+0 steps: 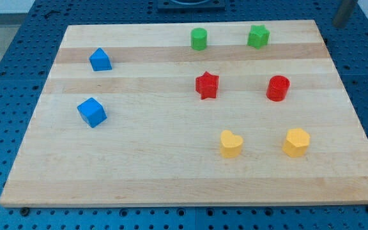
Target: Move green star to red circle
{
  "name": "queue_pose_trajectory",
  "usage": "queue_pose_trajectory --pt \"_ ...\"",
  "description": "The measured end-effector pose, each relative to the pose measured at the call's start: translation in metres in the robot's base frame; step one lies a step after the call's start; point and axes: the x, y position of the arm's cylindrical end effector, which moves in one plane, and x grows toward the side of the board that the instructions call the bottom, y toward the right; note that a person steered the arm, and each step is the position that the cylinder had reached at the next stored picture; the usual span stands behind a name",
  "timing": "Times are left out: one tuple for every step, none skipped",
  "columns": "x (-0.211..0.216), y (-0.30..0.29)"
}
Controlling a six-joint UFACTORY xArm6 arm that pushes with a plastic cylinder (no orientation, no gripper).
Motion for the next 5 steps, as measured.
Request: queue_pose_trajectory --pt "0.003 0.000" --pt "0.015 0.000" --pt "0.015 -0.031" --pt "0.015 -0.067" --pt "0.015 -0.092"
